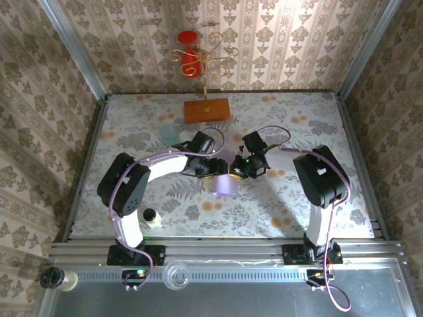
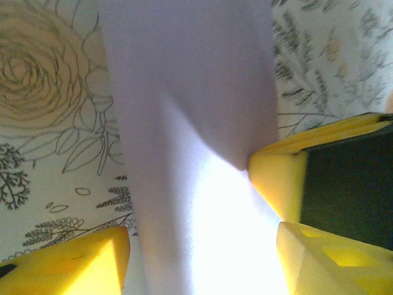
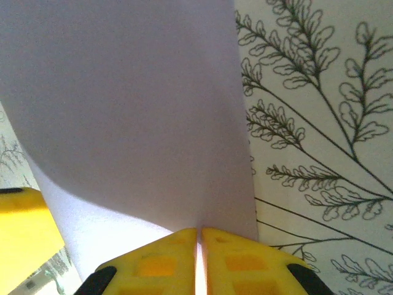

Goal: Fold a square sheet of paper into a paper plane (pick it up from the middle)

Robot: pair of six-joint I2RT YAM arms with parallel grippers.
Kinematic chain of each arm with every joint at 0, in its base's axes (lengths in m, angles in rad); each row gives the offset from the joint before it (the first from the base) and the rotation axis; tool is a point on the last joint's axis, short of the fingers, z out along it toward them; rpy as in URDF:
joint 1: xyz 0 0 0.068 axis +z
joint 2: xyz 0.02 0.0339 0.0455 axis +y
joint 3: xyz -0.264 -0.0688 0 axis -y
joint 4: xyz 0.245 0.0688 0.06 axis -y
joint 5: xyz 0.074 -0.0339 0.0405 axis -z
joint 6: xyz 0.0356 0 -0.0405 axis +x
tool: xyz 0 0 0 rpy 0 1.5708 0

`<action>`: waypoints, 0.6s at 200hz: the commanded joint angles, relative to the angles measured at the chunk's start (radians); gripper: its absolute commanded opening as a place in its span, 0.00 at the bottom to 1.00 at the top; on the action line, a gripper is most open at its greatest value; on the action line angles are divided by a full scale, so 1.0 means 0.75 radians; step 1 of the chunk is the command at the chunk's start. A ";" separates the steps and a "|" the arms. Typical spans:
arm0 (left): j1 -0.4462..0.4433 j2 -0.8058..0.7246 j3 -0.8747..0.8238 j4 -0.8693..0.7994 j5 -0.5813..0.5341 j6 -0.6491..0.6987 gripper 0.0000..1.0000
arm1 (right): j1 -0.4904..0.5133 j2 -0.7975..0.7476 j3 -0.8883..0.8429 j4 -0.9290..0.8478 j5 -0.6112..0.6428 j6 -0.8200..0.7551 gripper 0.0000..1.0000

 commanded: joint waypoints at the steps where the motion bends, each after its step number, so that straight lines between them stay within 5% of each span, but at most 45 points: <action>1: 0.002 0.050 0.039 -0.106 -0.064 -0.007 0.66 | 0.011 -0.023 -0.030 -0.020 0.002 0.031 0.15; 38: 0.040 0.100 0.036 -0.138 -0.065 0.009 0.49 | 0.000 -0.106 -0.059 0.026 -0.013 0.043 0.20; 120: 0.076 0.122 0.041 -0.200 -0.071 0.185 0.35 | -0.062 -0.279 -0.103 -0.002 0.186 0.032 0.27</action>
